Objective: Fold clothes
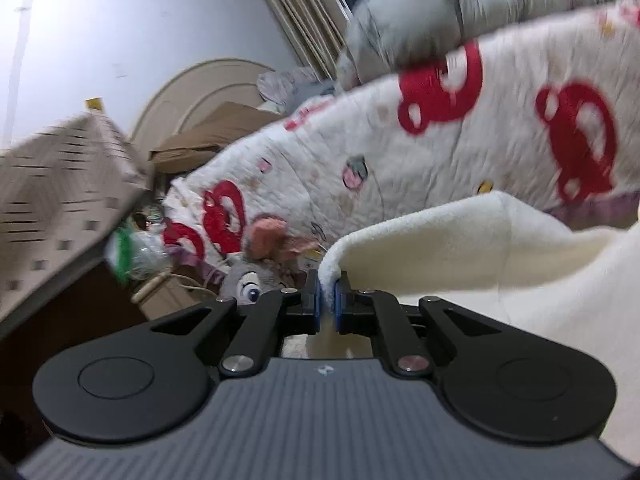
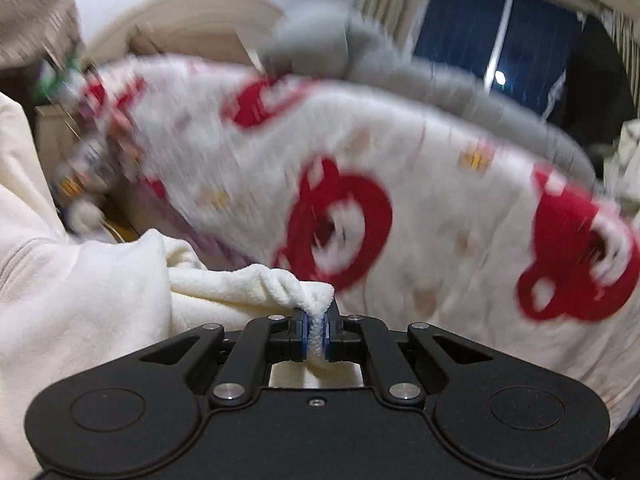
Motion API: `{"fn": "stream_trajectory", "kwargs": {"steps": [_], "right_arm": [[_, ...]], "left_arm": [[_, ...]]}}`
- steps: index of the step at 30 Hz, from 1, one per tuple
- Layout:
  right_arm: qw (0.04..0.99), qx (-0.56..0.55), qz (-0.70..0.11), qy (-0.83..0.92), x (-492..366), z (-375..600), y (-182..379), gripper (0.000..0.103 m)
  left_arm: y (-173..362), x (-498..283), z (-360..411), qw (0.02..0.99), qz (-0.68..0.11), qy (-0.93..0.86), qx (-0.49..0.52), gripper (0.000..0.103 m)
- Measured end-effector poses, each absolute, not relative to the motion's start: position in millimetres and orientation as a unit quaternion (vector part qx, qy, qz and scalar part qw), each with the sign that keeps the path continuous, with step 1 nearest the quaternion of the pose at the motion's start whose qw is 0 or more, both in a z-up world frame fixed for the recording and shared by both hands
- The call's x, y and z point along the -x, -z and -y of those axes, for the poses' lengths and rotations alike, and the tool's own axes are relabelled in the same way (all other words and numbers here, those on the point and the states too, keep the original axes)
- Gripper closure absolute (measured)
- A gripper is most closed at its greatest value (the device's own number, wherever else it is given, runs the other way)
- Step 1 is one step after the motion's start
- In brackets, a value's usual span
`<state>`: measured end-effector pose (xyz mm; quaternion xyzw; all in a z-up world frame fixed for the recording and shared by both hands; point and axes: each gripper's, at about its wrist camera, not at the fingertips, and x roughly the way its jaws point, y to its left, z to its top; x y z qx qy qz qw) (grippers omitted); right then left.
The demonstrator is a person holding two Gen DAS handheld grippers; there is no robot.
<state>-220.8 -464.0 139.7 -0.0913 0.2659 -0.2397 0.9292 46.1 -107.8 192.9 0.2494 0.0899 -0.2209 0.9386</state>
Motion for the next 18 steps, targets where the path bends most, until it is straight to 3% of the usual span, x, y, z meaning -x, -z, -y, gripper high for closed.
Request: {"fn": "stream_trajectory", "kwargs": {"steps": [1, 3, 4, 5, 6, 8, 13, 18], "right_arm": [[0.926, 0.086, -0.268, 0.25, 205, 476, -125, 0.096], [0.922, 0.078, -0.266, 0.271, 172, 500, -95, 0.094], [0.915, 0.08, -0.272, 0.288, 158, 510, -78, 0.087], [0.9, 0.088, -0.295, 0.309, 139, 518, -56, 0.067], [0.881, 0.101, -0.324, 0.329, 124, 523, -38, 0.062], [0.863, 0.099, -0.359, 0.342, 117, 522, -1, 0.062], [0.877, -0.105, -0.414, 0.218, 150, 503, 74, 0.062], [0.873, -0.144, -0.46, 0.076, 146, 459, 87, 0.062]], "left_arm": [[-175, -64, 123, 0.939, -0.085, 0.223, -0.249, 0.095], [-138, -99, 155, 0.938, -0.082, 0.225, -0.251, 0.082], [-116, -115, 173, 0.934, -0.107, 0.216, -0.264, 0.058], [-89, -127, 190, 0.925, -0.146, 0.21, -0.282, 0.048], [-66, -132, 201, 0.913, -0.183, 0.222, -0.29, 0.049], [-20, -123, 213, 0.881, -0.237, 0.286, -0.293, 0.049], [66, -74, 208, 0.819, -0.355, 0.359, -0.273, 0.049], [105, -48, 187, 0.766, -0.475, 0.376, -0.213, 0.049]]}}
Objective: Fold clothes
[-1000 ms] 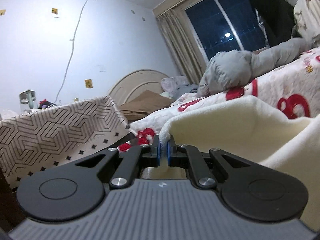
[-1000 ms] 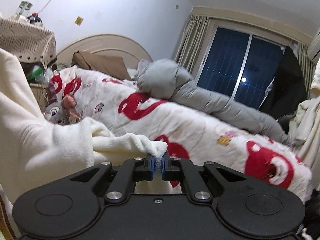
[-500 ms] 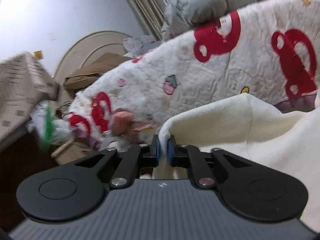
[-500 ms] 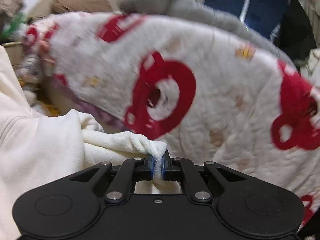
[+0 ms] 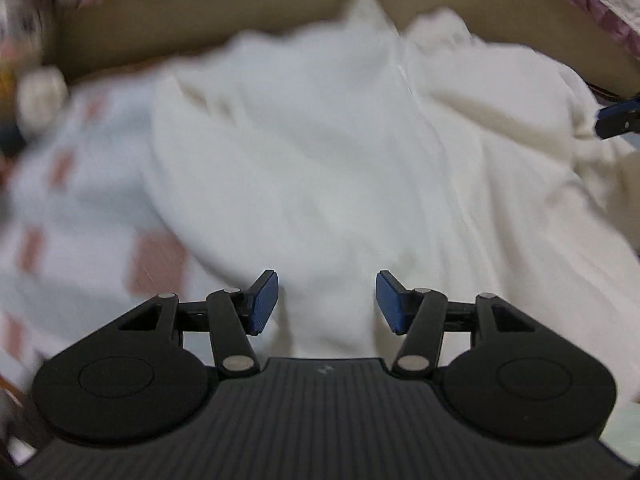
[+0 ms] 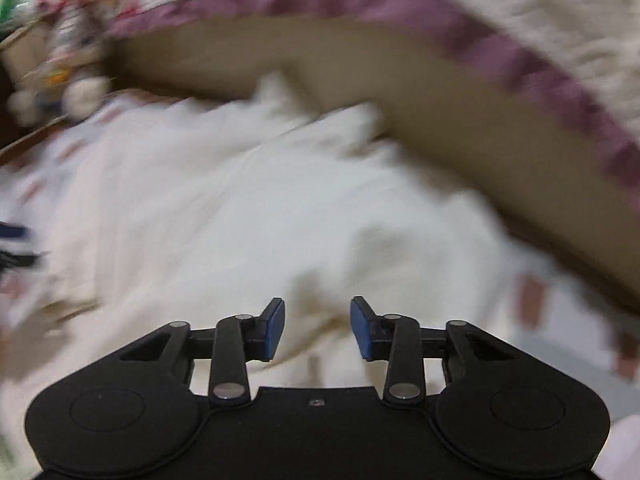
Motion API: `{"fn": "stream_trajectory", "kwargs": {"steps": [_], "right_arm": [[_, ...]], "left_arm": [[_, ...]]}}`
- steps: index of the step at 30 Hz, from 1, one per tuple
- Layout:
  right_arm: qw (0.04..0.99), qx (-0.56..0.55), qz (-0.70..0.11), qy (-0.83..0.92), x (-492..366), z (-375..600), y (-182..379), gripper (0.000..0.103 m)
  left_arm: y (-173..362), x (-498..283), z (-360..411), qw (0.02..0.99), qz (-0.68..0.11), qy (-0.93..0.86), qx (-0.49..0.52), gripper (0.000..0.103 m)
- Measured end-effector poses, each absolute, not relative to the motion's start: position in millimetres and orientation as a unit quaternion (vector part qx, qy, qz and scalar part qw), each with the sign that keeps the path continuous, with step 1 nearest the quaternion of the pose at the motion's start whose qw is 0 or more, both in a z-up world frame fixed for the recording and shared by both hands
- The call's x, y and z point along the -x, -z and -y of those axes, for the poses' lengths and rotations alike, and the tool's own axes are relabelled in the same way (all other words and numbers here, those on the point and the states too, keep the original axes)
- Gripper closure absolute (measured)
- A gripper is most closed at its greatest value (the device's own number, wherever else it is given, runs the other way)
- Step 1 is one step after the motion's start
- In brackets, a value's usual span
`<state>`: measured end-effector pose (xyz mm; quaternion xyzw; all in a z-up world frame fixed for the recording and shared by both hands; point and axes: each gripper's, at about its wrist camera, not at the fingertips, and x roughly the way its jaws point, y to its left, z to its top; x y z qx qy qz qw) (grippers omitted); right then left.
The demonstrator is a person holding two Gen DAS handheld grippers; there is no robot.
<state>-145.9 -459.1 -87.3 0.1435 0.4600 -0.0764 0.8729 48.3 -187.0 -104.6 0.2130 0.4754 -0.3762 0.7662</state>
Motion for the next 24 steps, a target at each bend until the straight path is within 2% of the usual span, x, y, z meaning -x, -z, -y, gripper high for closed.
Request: {"fn": "stream_trajectory", "kwargs": {"steps": [8, 16, 21, 24], "right_arm": [[0.864, -0.056, -0.483, -0.13, 168, 359, 71, 0.058], [0.781, -0.007, -0.588, -0.211, 210, 334, 100, 0.056], [0.762, 0.008, -0.604, -0.234, 235, 325, 104, 0.056], [0.752, 0.049, -0.607, -0.252, 245, 305, 117, 0.05]], "left_arm": [[95, -41, 158, 0.74, -0.493, 0.407, -0.209, 0.048], [107, -22, 124, 0.691, -0.522, 0.435, -0.247, 0.048], [109, 10, 116, 0.642, -0.491, 0.501, -0.31, 0.048], [109, 37, 114, 0.602, -0.458, 0.549, -0.357, 0.047]]}}
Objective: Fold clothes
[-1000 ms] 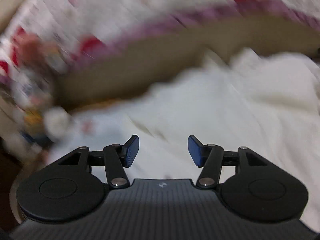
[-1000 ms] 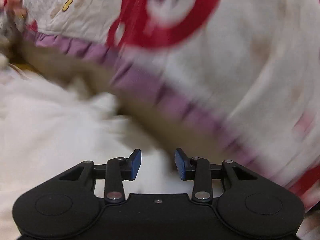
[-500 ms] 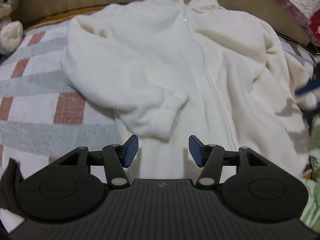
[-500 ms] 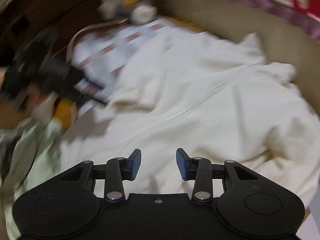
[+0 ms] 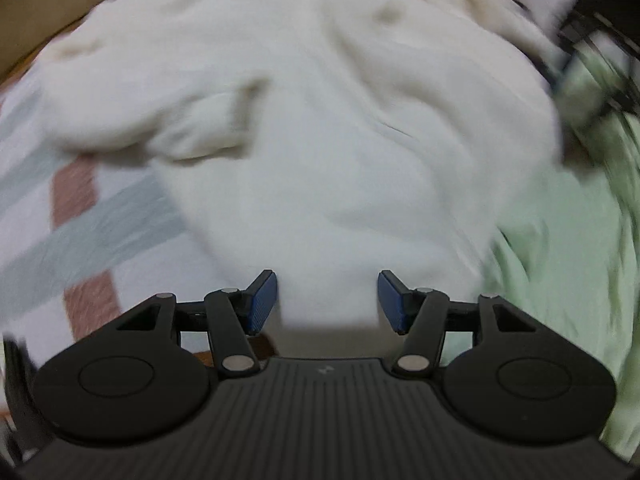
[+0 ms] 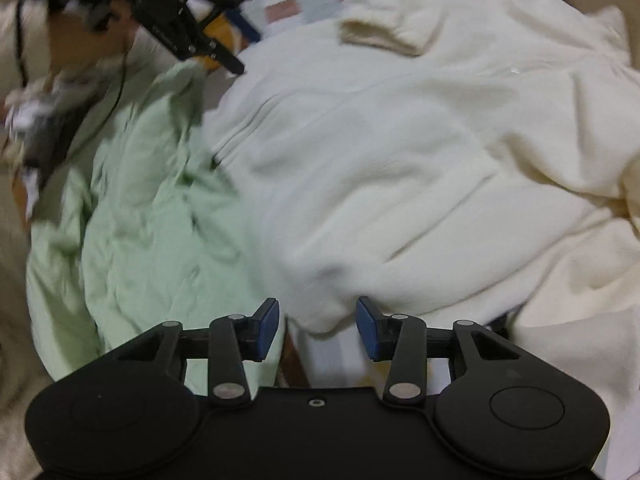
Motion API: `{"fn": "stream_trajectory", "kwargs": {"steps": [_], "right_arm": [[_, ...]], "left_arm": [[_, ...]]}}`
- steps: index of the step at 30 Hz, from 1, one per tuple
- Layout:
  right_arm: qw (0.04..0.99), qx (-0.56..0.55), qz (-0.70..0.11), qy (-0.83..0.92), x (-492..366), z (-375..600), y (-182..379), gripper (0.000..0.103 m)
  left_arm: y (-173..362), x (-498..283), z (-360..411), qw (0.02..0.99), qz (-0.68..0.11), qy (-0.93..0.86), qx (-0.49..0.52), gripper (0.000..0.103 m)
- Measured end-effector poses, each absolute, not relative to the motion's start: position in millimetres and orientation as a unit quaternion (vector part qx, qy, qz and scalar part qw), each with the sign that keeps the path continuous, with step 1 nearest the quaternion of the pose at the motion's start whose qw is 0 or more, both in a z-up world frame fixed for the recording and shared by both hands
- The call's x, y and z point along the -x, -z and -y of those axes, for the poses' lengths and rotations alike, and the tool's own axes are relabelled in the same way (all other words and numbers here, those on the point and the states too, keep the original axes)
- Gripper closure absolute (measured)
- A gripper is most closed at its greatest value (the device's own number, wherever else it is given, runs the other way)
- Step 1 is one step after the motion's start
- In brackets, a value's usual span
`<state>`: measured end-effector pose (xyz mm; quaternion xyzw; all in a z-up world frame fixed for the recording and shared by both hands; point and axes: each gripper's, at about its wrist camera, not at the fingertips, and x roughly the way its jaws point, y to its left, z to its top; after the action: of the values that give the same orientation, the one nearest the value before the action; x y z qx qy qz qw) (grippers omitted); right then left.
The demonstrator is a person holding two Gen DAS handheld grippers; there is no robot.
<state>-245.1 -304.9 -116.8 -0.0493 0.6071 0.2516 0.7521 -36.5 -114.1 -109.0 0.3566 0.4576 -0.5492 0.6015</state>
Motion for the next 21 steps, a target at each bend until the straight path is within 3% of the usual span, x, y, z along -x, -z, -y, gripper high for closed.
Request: {"fn": "stream_trajectory", "kwargs": {"steps": [2, 6, 7, 8, 9, 13, 18, 21], "right_arm": [[0.752, 0.089, -0.604, -0.25, 249, 289, 131, 0.041], [0.783, 0.148, -0.576, -0.184, 245, 271, 159, 0.044], [0.795, 0.152, -0.562, -0.167, 242, 272, 159, 0.058], [0.807, 0.158, -0.548, -0.151, 239, 273, 158, 0.088], [0.817, 0.177, -0.531, -0.135, 235, 275, 154, 0.095], [0.859, 0.151, -0.482, -0.089, 212, 306, 125, 0.096], [0.883, 0.038, -0.464, -0.057, 173, 351, 94, 0.096], [0.892, -0.02, -0.451, -0.031, 155, 376, 82, 0.096]], "left_arm": [[111, 52, 117, 0.582, -0.438, 0.57, -0.38, 0.046], [115, 70, 124, 0.57, -0.408, 0.585, -0.408, 0.045], [116, 71, 126, 0.575, -0.404, 0.583, -0.407, 0.045], [115, 70, 129, 0.584, -0.401, 0.58, -0.403, 0.045], [112, 68, 133, 0.596, -0.398, 0.576, -0.393, 0.045], [97, 62, 150, 0.637, -0.382, 0.57, -0.351, 0.045], [73, 74, 177, 0.656, -0.351, 0.593, -0.309, 0.044], [69, 81, 191, 0.657, -0.347, 0.6, -0.297, 0.036]]}}
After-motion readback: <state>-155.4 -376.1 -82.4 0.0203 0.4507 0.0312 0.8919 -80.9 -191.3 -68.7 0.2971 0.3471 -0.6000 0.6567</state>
